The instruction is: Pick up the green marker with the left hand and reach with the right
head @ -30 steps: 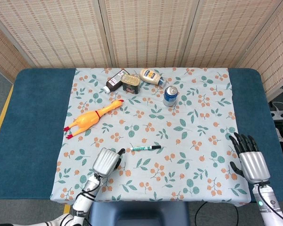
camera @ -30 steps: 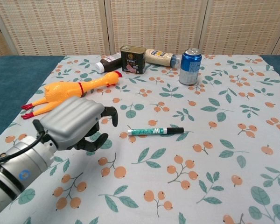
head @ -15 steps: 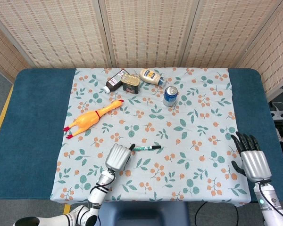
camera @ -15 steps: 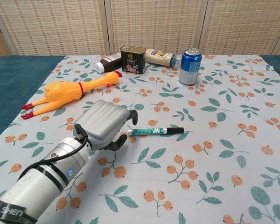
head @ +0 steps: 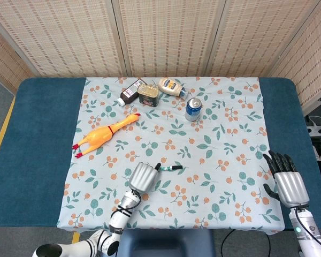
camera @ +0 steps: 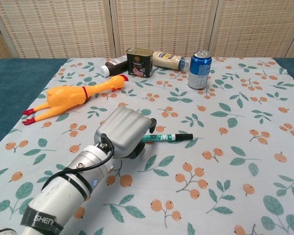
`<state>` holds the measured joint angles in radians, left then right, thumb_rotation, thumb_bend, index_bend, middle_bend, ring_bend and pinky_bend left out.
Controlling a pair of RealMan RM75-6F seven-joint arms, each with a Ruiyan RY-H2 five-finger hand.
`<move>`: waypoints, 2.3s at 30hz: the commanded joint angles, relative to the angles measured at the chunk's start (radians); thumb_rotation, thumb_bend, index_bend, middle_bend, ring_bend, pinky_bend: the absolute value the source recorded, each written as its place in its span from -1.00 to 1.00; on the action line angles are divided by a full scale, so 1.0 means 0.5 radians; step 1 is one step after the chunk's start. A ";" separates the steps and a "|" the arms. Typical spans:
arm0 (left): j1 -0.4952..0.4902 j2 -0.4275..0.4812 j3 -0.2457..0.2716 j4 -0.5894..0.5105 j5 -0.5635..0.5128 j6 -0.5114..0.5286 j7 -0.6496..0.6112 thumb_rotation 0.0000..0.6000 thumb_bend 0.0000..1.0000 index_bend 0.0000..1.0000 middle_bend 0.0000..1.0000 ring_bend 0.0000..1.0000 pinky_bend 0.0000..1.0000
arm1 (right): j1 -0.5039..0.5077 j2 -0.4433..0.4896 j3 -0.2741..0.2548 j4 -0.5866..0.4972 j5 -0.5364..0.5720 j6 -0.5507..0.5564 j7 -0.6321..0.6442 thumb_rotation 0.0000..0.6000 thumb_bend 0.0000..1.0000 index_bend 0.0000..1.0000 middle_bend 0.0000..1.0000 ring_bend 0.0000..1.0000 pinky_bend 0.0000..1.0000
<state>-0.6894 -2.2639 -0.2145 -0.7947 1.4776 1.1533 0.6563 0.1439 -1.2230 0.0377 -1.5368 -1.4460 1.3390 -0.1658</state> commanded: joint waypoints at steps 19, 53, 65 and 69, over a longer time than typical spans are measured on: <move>-0.050 0.003 0.055 0.085 -0.030 0.073 -0.064 1.00 -0.13 0.22 1.00 1.00 1.00 | 0.005 -0.003 -0.010 0.000 -0.008 -0.004 0.007 1.00 -0.59 -1.00 -1.00 -1.00 -1.00; 0.171 0.569 -0.232 -1.560 -0.979 0.040 0.303 1.00 -0.13 0.54 1.00 1.00 1.00 | 0.363 -0.831 0.075 0.298 -0.238 -0.160 0.656 1.00 -0.59 -0.46 -1.00 -1.00 -1.00; 0.079 0.550 -0.299 -1.647 -1.199 0.096 0.308 1.00 -0.15 0.54 1.00 1.00 1.00 | 0.476 -0.988 0.166 0.248 -0.086 -0.277 0.482 1.00 -0.59 -0.34 -1.00 -1.00 -1.00; 0.045 0.550 -0.351 -1.693 -1.292 0.095 0.279 1.00 -0.15 0.54 1.00 1.00 1.00 | 0.477 -1.037 0.172 0.245 -0.049 -0.265 0.441 1.00 -0.59 -0.31 -1.00 -1.00 -1.00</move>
<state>-0.6587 -1.9894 -0.3786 -1.6303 0.8474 1.2026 0.8025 0.3815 -1.7359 0.1222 -1.4137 -1.4751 1.2047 0.0592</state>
